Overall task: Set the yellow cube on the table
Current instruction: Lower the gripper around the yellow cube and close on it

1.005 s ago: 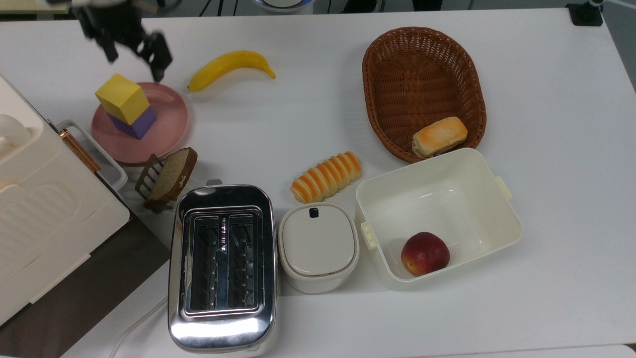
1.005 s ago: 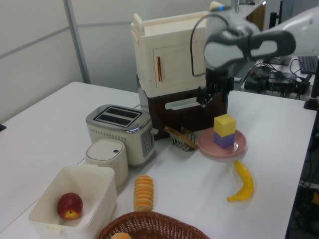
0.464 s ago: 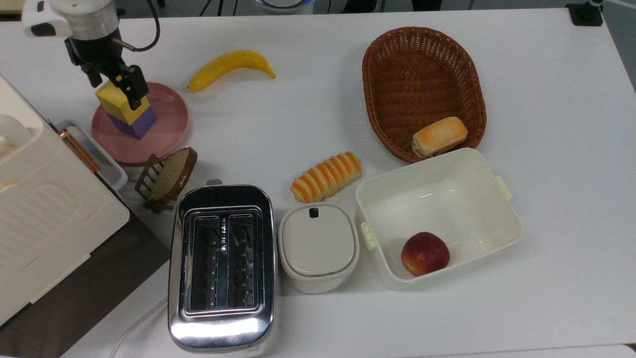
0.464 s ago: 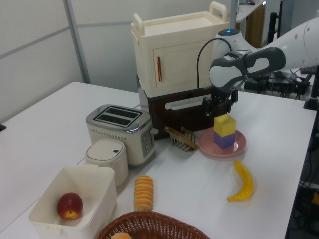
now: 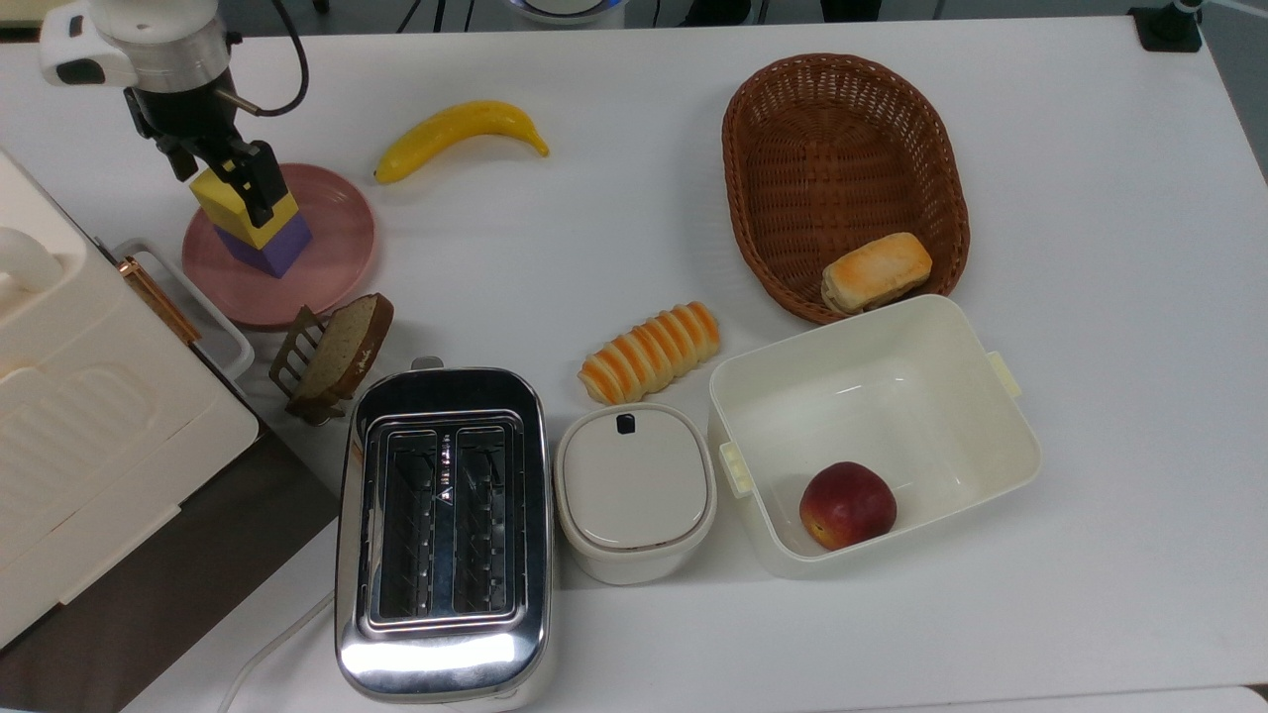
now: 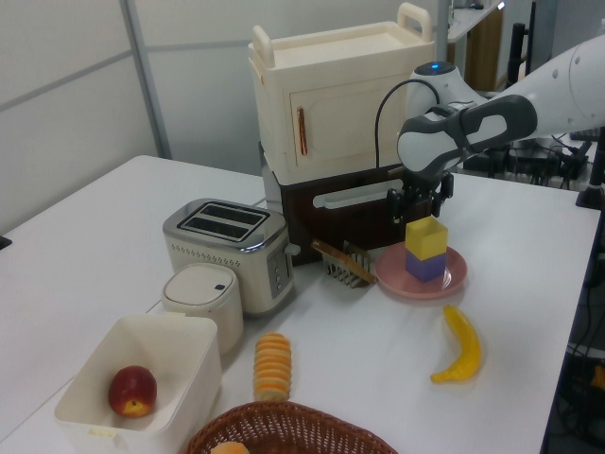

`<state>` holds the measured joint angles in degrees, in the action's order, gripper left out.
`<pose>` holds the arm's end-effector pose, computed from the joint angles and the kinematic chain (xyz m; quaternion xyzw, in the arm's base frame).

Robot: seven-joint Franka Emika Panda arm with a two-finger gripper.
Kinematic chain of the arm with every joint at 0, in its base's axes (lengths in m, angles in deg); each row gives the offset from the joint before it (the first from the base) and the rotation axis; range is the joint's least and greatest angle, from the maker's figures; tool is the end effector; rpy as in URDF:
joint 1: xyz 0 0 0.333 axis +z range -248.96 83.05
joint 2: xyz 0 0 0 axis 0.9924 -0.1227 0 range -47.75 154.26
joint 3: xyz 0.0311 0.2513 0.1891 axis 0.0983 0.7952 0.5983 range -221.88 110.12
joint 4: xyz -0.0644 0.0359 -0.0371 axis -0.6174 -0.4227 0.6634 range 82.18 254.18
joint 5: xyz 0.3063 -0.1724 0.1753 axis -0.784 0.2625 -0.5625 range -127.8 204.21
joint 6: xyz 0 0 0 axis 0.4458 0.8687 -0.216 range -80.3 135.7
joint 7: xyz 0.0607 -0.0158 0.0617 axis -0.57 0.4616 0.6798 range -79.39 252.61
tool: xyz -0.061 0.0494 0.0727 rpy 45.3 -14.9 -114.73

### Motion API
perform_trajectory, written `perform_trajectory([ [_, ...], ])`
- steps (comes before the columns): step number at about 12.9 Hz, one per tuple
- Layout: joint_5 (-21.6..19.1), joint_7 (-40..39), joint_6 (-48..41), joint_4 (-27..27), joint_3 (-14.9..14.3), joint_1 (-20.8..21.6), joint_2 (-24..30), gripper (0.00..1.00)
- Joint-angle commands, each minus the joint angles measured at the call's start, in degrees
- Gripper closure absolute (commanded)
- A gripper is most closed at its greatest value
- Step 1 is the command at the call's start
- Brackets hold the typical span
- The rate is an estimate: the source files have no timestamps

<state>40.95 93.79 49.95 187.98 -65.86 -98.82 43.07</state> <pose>0.5546 -0.2653 0.4192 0.9594 -0.2676 0.0751 0.0476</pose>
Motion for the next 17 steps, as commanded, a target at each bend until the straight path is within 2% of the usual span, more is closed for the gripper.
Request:
perform_trajectory([
  [1,-0.99,0.56,1.27,0.94,-0.74,0.57,1.13,0.0],
  [9,-0.46,0.29,1.18,1.29,-0.74,0.48,0.86,0.0],
  [17,-0.02,0.12,1.44,4.63,-0.92,0.22,0.08,0.0],
])
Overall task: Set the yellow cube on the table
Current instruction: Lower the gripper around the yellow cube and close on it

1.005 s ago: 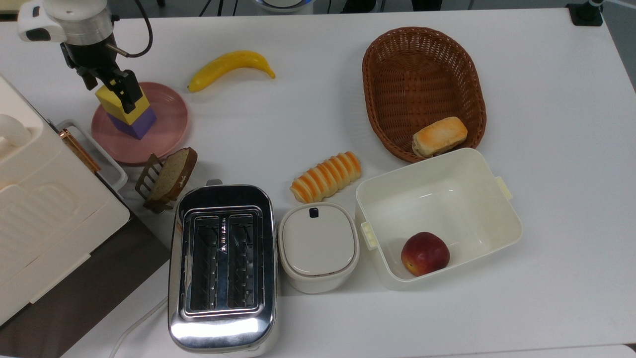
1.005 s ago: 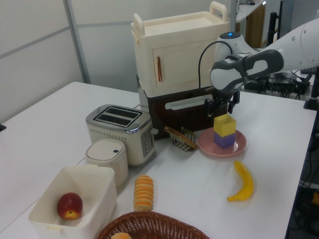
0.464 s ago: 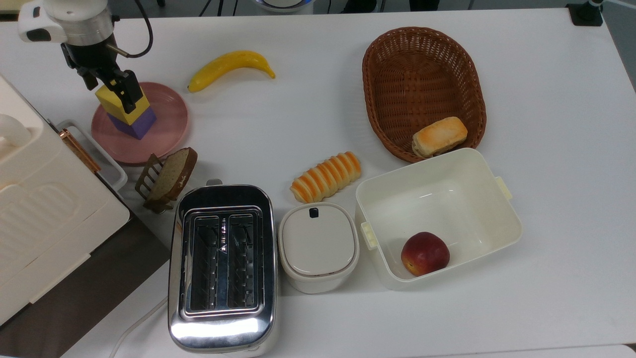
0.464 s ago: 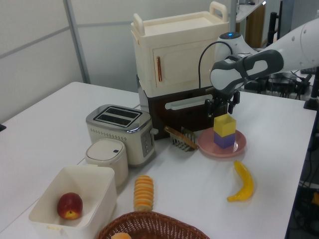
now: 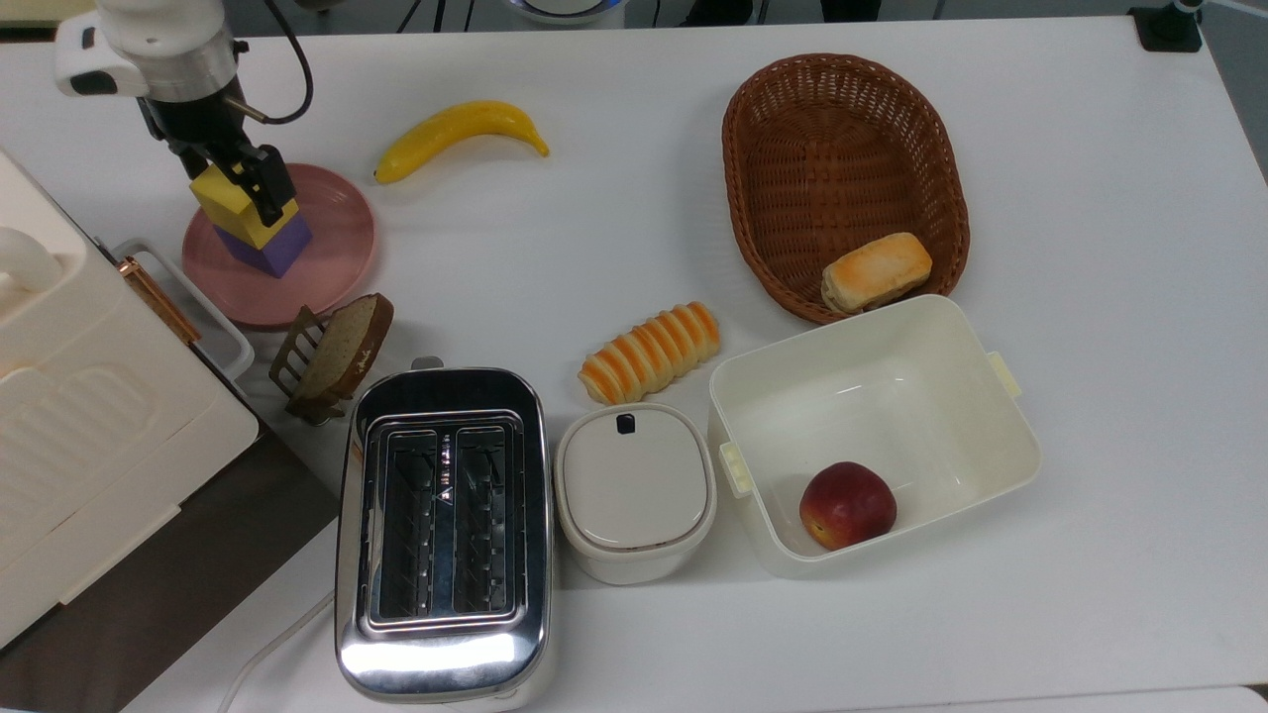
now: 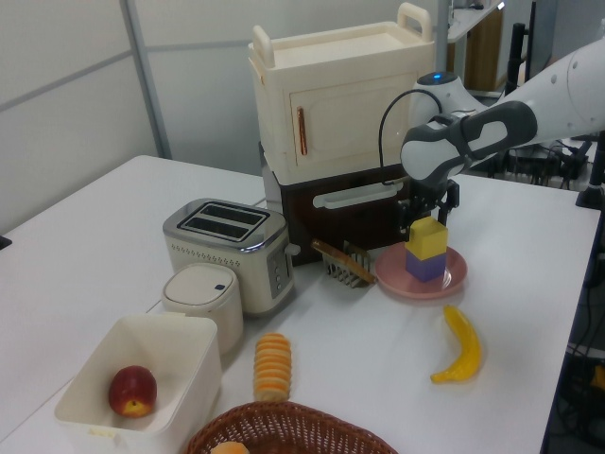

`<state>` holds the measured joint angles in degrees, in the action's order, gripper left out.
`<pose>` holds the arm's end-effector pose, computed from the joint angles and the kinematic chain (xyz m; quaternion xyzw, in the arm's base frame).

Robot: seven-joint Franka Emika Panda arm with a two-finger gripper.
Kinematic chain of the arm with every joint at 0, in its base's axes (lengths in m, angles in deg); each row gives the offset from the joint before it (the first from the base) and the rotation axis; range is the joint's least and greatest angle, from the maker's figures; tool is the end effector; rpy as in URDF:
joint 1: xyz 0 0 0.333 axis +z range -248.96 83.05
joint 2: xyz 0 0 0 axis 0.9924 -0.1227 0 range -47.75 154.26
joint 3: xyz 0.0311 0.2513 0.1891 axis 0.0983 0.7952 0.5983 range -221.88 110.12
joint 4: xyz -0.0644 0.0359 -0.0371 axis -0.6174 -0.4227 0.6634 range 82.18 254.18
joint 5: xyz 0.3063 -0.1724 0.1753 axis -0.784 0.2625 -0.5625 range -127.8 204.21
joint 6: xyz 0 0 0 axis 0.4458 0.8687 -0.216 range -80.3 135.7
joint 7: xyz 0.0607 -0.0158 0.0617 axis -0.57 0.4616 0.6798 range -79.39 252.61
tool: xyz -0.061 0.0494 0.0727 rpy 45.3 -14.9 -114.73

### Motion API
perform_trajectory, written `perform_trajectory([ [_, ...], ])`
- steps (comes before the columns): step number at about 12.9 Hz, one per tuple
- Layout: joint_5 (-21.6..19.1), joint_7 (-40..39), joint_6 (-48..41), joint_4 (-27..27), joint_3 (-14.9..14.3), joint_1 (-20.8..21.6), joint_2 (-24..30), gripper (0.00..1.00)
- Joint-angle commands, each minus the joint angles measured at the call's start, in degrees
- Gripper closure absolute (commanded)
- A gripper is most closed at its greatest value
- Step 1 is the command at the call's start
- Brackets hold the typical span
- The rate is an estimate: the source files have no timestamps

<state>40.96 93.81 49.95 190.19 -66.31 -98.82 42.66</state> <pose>0.5452 -0.2664 0.3968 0.9599 -0.2716 0.0525 0.0452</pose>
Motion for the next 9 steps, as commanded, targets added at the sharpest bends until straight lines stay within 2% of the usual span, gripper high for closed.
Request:
perform_trajectory([
  [1,-0.03,0.09,1.44,2.51,-0.47,0.22,0.4,0.0],
  [2,0.06,0.09,1.62,2.69,-0.47,0.22,0.4,0.08],
  [3,-0.03,0.18,1.97,2.69,-0.47,0.13,0.49,0.35],
  [4,-0.03,0.18,2.93,2.69,-0.47,0.13,0.49,0.53],
  [5,-0.03,0.18,3.63,2.78,-0.47,0.13,0.49,0.65],
  [7,-0.03,-0.08,3.81,2.78,-0.47,0.13,0.49,0.7],
  [9,-0.03,-0.17,3.82,2.78,-0.47,0.13,0.49,0.7],
])
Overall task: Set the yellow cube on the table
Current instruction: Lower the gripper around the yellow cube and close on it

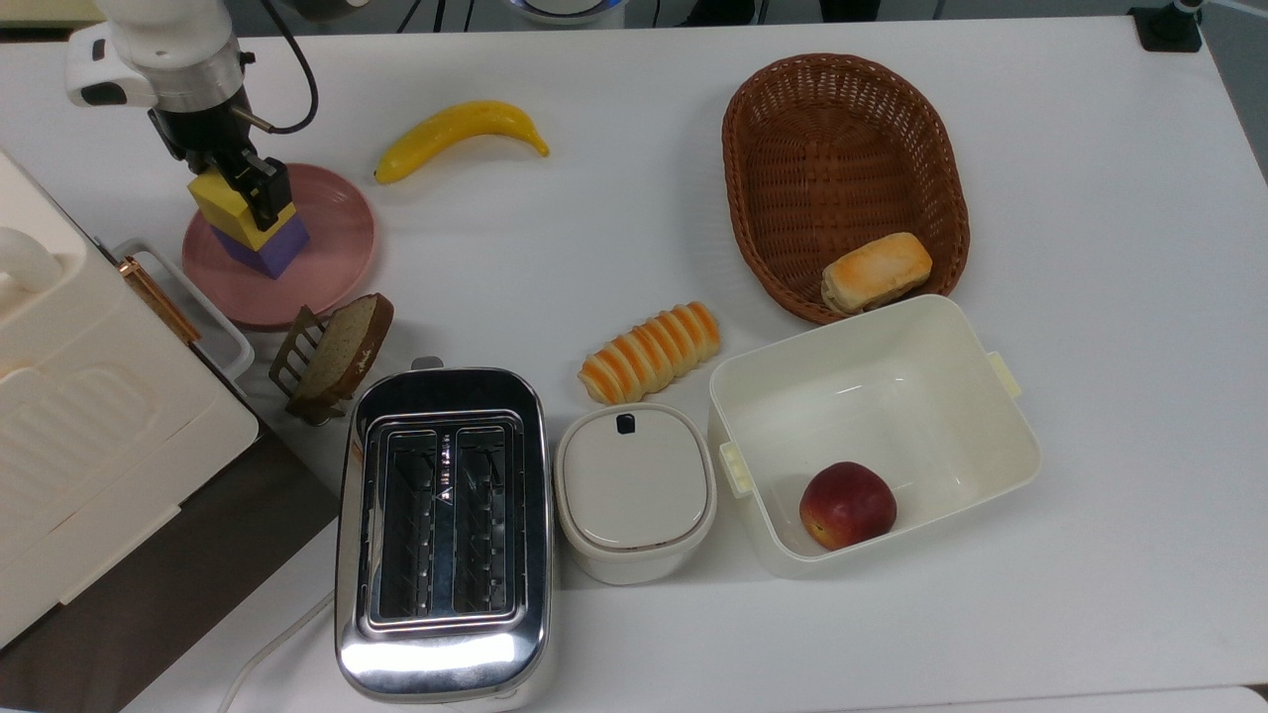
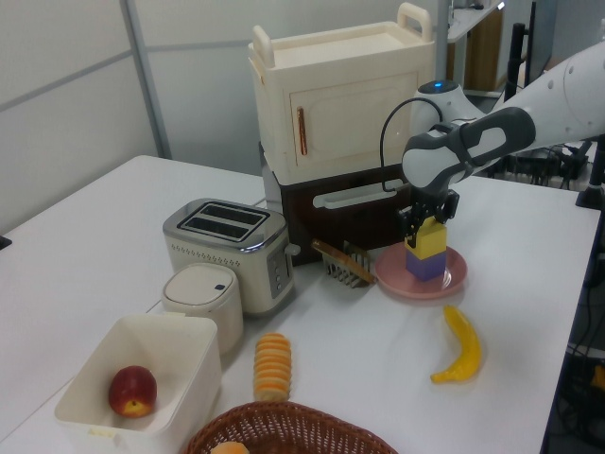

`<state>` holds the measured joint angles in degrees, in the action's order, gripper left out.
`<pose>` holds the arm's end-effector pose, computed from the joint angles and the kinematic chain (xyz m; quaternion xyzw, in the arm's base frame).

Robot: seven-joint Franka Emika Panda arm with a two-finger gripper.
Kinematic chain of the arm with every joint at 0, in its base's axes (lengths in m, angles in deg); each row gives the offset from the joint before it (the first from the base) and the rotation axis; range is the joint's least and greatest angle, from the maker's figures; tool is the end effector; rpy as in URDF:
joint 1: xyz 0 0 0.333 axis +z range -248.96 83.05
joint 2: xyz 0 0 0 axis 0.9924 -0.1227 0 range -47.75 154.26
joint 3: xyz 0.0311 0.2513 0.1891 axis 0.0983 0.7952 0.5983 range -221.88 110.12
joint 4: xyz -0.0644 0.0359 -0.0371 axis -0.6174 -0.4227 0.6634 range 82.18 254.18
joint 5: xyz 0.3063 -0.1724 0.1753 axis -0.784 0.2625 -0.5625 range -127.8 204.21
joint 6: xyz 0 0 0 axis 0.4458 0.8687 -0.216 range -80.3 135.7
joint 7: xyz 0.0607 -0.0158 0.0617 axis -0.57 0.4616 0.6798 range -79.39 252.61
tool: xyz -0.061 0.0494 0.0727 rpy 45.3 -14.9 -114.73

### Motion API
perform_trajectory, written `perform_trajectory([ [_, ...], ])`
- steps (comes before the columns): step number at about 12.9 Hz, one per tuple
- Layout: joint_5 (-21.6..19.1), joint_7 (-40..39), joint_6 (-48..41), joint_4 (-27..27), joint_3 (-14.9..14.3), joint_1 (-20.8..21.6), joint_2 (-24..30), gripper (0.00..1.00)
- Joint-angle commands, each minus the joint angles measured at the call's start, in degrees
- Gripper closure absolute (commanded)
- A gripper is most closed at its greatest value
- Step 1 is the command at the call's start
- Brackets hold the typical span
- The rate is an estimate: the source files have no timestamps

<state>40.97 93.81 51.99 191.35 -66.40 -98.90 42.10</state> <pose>0.5437 -0.2675 0.3851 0.9596 -0.2720 0.0551 0.0464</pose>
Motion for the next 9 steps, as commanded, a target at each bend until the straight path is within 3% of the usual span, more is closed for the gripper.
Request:
perform_trajectory([
  [1,-0.04,-0.17,1.78,1.61,-0.37,0.31,1.05,0.7],
  [5,-0.39,0.61,1.17,1.44,-0.29,0.74,2.89,0.7],
  [9,-0.74,7.72,-0.68,1.0,1.46,6.53,5.7,0.7],
])
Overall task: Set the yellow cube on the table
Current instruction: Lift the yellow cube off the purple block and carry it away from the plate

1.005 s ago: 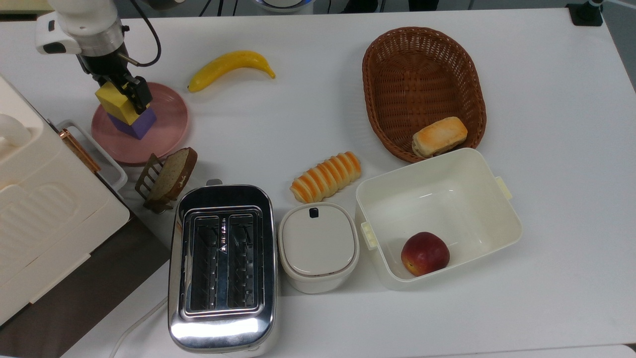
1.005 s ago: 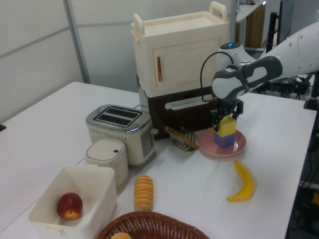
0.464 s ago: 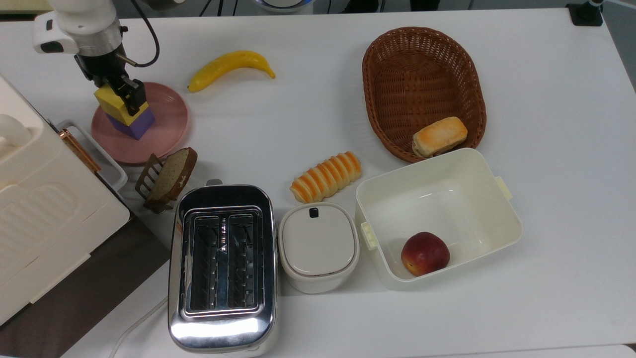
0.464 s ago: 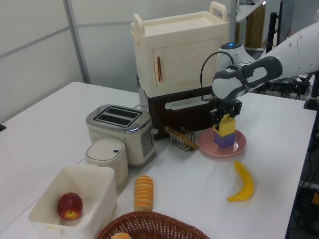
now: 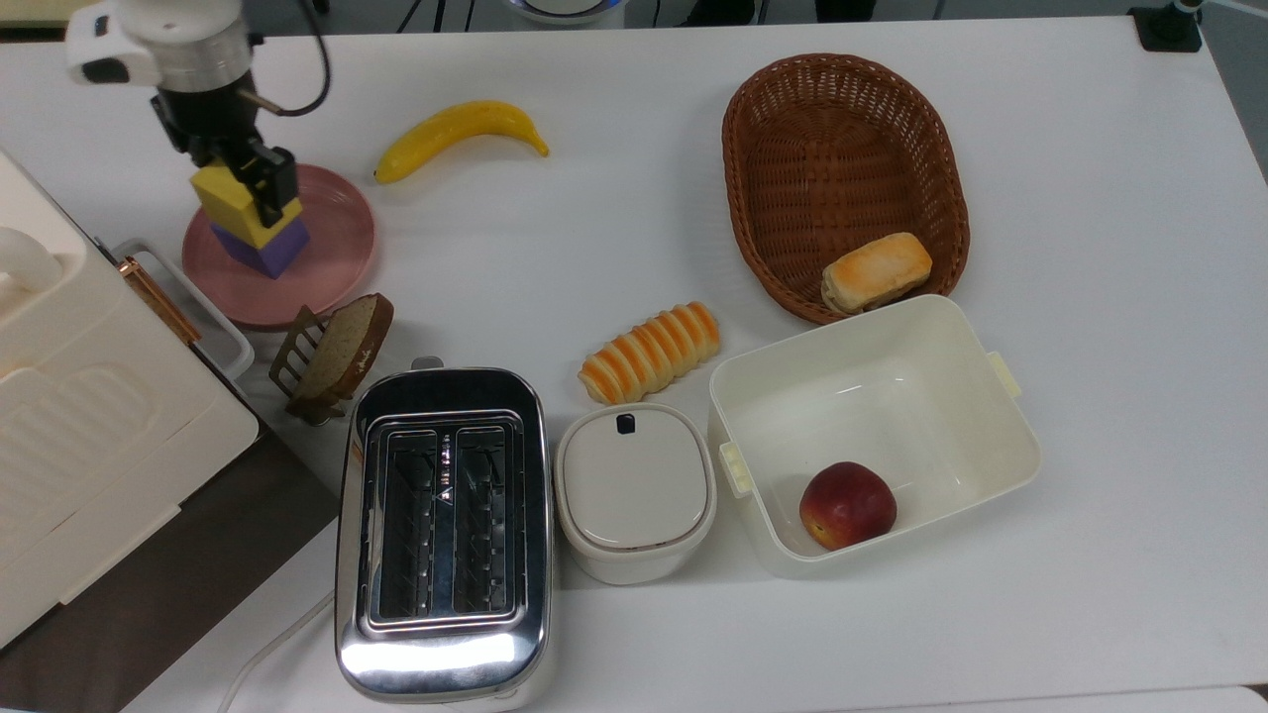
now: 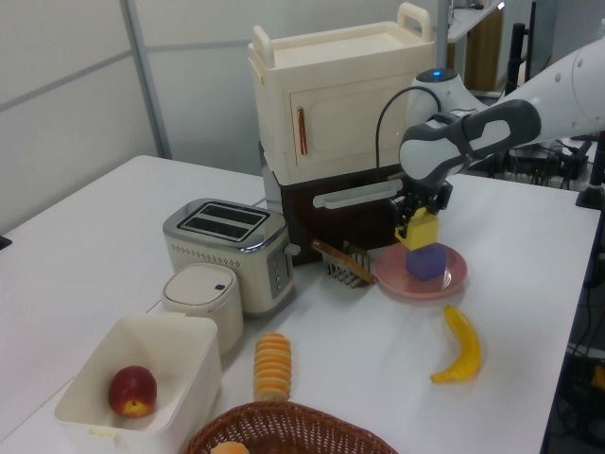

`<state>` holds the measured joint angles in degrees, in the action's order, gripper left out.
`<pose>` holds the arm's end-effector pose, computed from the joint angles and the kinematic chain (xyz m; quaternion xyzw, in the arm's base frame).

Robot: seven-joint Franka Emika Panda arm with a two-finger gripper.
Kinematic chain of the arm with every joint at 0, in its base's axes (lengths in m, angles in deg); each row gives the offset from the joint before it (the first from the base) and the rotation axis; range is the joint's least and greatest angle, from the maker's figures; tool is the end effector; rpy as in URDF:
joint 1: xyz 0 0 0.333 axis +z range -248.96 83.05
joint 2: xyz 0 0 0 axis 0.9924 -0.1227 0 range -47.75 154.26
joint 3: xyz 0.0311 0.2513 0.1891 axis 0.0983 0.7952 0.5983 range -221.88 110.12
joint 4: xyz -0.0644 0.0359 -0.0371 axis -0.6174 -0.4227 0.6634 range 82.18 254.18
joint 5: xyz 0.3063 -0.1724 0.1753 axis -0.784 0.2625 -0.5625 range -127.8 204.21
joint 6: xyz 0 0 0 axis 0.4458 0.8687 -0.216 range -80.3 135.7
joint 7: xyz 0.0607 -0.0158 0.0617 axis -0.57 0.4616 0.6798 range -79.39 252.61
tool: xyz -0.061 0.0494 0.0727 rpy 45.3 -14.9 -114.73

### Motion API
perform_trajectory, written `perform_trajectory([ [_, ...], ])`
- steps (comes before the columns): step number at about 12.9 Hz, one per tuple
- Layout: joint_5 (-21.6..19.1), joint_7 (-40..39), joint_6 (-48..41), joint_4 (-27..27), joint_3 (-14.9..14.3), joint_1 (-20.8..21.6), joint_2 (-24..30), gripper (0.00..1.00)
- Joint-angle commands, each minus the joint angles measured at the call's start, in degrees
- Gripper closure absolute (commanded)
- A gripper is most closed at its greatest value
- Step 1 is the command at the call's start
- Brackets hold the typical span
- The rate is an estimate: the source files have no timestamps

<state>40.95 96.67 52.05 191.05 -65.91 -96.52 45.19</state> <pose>0.5539 -0.2396 0.4197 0.9572 -0.2727 0.0873 0.0419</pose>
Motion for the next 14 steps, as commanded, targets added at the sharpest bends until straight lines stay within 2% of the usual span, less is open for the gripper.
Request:
perform_trajectory([
  [1,-0.72,5.23,-0.74,1.3,1.67,5.2,2.7,0.69],
  [4,-0.64,6.64,-2.32,1.3,2.2,12.48,2.61,0.69],
  [8,0.15,6.65,-5.57,1.22,6.32,19.87,2.53,0.69],
  [11,1.82,6.64,-9.26,1.48,8.53,20.94,1.47,0.69],
  [14,3.13,6.56,-9.62,1.48,8.62,23.05,-1.95,0.68],
])
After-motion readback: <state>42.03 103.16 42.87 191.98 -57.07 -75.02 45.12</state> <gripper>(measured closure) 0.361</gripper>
